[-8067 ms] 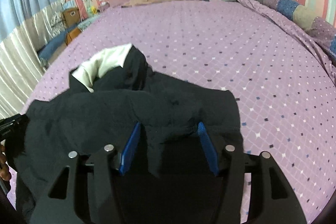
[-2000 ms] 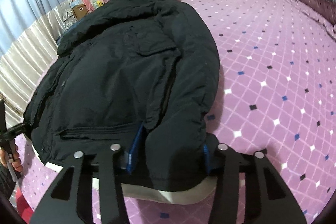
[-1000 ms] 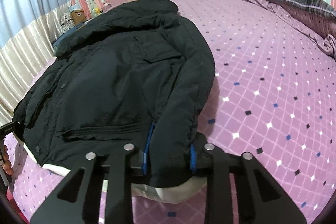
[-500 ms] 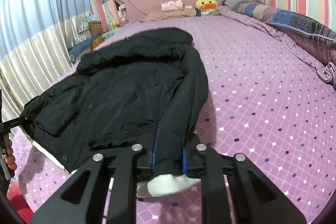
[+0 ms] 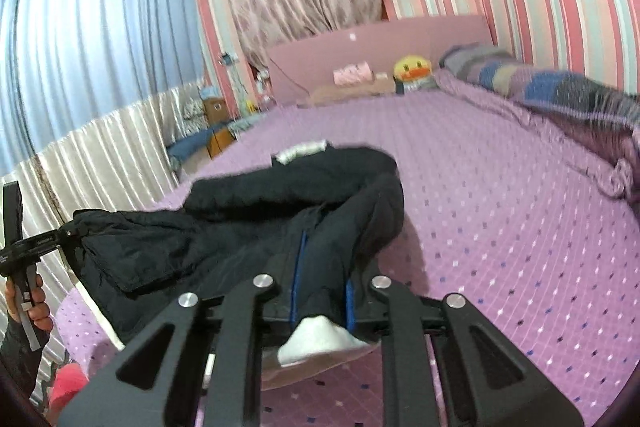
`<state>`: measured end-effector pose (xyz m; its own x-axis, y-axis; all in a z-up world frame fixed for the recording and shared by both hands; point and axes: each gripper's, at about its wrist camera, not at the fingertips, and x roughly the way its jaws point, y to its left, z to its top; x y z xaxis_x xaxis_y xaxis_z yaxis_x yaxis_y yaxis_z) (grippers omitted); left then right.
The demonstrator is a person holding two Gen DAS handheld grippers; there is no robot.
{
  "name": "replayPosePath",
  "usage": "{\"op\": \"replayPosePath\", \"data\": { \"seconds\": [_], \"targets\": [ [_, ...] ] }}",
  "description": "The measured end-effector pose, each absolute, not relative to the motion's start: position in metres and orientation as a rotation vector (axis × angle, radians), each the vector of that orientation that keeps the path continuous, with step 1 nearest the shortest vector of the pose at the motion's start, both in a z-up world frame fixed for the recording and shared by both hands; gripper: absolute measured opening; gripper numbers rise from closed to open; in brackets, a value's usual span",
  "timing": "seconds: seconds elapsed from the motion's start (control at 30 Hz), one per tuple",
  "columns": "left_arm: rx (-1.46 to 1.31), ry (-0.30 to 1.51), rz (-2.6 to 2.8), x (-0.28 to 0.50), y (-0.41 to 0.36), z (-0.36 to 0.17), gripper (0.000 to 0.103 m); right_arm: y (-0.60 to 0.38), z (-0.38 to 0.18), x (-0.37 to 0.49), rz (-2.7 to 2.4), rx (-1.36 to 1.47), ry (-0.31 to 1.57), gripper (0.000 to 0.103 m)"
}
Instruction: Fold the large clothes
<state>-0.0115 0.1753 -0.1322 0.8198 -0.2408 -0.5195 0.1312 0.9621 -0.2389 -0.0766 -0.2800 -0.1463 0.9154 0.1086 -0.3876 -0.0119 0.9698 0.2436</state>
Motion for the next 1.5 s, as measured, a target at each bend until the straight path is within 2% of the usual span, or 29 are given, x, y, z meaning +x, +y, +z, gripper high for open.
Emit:
{"op": "replayPosePath", "data": {
  "seconds": [0.13,0.27,0.43,0.93,1.2,1.5],
  "targets": [
    [-0.195,0.494,-0.206,-0.028,0.189,-0.091,0.014,-0.282,-0.112,-0.086,0.063,0.234,0.343,0.016],
    [-0.173,0.494,-0.165,-0.009,0.193,-0.085,0.015,-0.296,-0.112,-0.063,0.02,0.272,0.35,0.016],
    [-0.172,0.56,-0.119,0.036,0.191,-0.091,0.016,-0.303,-0.118,-0.02,-0.015,0.296,0.388,0.016],
    [-0.094,0.545,-0.031,0.185,0.134,-0.08,0.021,-0.333,-0.128,0.125,-0.057,0.385,0.417,0.016],
    [-0.112,0.53,-0.012,0.255,0.131,-0.053,0.022,-0.338,-0.104,0.203,-0.082,0.354,0.392,0.016],
    [-0.05,0.645,0.04,0.338,0.127,-0.107,0.023,-0.348,-0.152,0.3,-0.125,0.321,0.525,0.016]
  ]
}}
